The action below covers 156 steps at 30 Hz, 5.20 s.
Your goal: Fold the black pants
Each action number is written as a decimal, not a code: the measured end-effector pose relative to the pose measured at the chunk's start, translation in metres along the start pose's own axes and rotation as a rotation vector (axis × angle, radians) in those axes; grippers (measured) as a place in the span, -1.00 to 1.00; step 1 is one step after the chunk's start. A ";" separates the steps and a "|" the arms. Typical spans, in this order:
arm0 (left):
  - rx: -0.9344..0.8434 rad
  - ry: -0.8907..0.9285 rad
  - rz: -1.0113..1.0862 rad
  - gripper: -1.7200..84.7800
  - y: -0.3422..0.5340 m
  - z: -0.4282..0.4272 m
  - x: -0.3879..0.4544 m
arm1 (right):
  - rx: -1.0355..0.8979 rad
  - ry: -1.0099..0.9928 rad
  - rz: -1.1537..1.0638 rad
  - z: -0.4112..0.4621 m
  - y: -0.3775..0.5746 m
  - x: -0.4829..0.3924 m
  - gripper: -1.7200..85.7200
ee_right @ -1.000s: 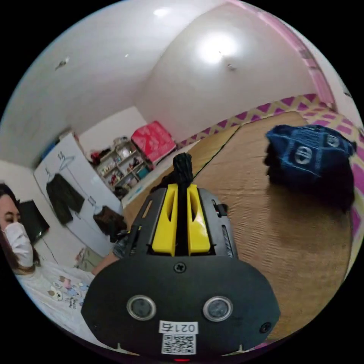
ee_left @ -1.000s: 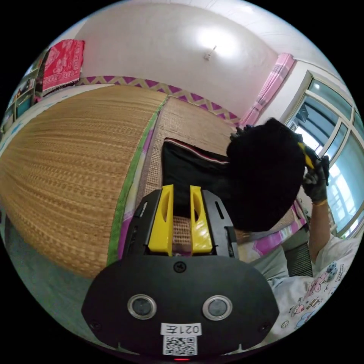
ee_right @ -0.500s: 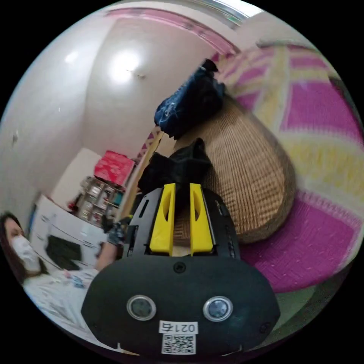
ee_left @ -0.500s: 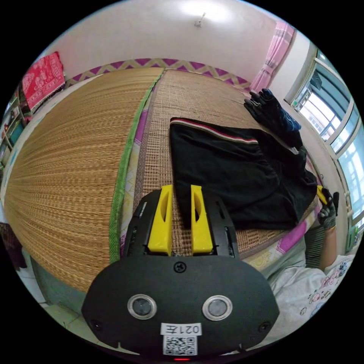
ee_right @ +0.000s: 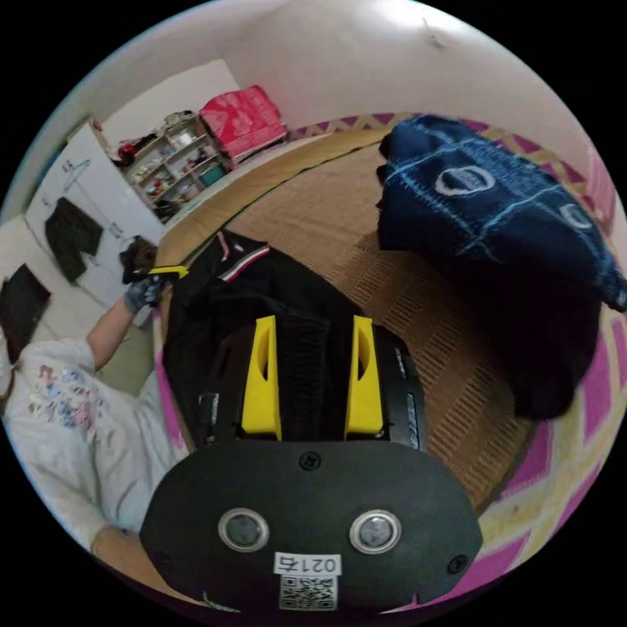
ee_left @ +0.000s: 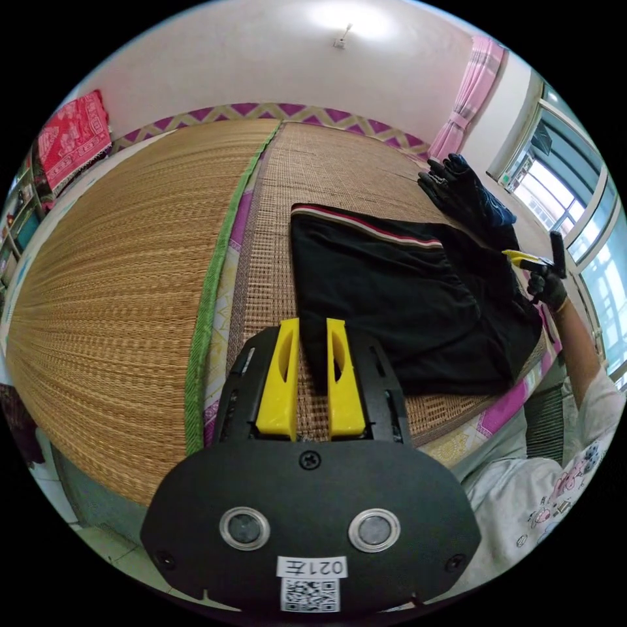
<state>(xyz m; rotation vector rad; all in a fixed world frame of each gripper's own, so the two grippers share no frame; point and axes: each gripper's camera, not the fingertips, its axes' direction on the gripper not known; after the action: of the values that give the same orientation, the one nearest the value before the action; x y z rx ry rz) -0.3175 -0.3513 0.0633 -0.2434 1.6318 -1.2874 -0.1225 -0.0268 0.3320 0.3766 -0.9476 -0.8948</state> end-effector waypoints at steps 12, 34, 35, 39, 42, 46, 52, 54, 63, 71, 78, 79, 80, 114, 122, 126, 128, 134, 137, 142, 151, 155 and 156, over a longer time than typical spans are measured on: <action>0.001 0.002 0.007 -0.82 -0.006 0.007 0.018 | 0.023 0.148 0.115 -0.073 -0.001 -0.004 -0.91; 0.154 0.152 0.374 -0.81 -0.035 -0.058 0.150 | 0.159 0.171 0.124 -0.036 0.112 -0.121 -0.82; 0.131 0.142 0.483 -0.79 -0.039 -0.047 0.181 | 0.159 0.184 0.104 -0.031 0.112 -0.127 -0.82; 0.067 0.027 0.696 -0.76 -0.046 0.000 0.259 | 0.162 0.256 0.004 0.005 0.110 -0.157 -0.82; 0.051 -0.015 0.741 -0.75 -0.049 0.016 0.278 | 0.138 0.301 -0.010 0.027 0.110 -0.160 -0.83; 0.069 -0.113 0.703 -0.87 -0.055 0.017 0.276 | 0.096 0.256 0.063 0.037 0.110 -0.146 -0.87; 0.232 0.110 0.385 -0.97 -0.086 -0.066 0.176 | 0.116 0.159 0.120 0.032 0.116 -0.133 -0.92; 0.341 0.095 0.280 -0.98 -0.089 -0.127 0.104 | 0.126 0.150 0.125 0.031 0.118 -0.132 -0.93; 0.395 -0.196 -0.312 -0.98 -0.032 -0.234 -0.203 | 0.129 0.117 0.168 0.031 0.120 -0.127 -0.94; 0.304 0.051 -0.554 -0.97 -0.003 -0.216 -0.320 | 0.081 0.181 0.149 0.036 0.110 -0.136 -0.89; 0.332 -0.083 -0.126 -0.84 -0.054 -0.254 -0.266 | 0.098 0.340 0.001 -0.004 0.050 -0.111 -0.74; 0.310 -0.088 -0.080 -0.83 -0.061 -0.250 -0.259 | 0.045 0.379 -0.045 0.001 0.033 -0.102 -0.72; 0.276 -0.104 0.006 -0.81 -0.075 -0.242 -0.246 | 0.015 0.395 -0.070 0.004 0.025 -0.097 -0.71; 0.421 0.210 0.398 -0.98 0.005 -0.396 -0.263 | 0.176 -0.042 -0.407 -0.124 0.159 -0.189 -0.97; 0.322 0.293 0.059 -0.98 0.099 -0.342 -0.314 | 0.082 -0.173 -0.183 -0.050 0.255 -0.185 -0.97; 0.347 0.392 -0.072 -0.98 0.105 -0.328 -0.337 | 0.039 -0.193 -0.122 -0.024 0.259 -0.175 -0.96; 0.316 0.407 -0.065 -0.98 0.100 -0.331 -0.341 | 0.011 -0.175 -0.115 -0.025 0.255 -0.175 -0.94; 0.321 0.269 -0.059 -0.98 0.064 -0.361 -0.345 | -0.009 -0.035 -0.171 -0.068 0.217 -0.174 -0.80; 0.242 0.165 -0.124 -0.98 0.023 -0.349 -0.351 | 0.071 0.127 -0.060 -0.080 0.173 -0.139 -0.78; 0.123 0.020 -0.033 -0.94 -0.052 -0.317 -0.333 | 0.038 0.226 -0.068 -0.038 0.066 -0.072 -0.74; -0.046 -0.139 0.187 -0.76 -0.163 -0.251 -0.306 | -0.277 0.081 -0.030 0.042 -0.051 0.028 -0.75; -0.081 -0.060 0.137 -0.74 -0.177 -0.228 -0.329 | -0.331 -0.153 -0.030 0.056 -0.054 0.039 -0.91; -0.072 -0.026 0.156 -0.79 -0.178 -0.225 -0.329 | -0.313 -0.129 -0.063 0.058 -0.053 0.033 -0.92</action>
<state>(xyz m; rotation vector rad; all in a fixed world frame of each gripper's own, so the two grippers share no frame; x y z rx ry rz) -0.4068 -0.0650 0.3809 -0.1725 1.6433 -1.1045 -0.1876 -0.0796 0.3479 0.0821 -0.8986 -1.1168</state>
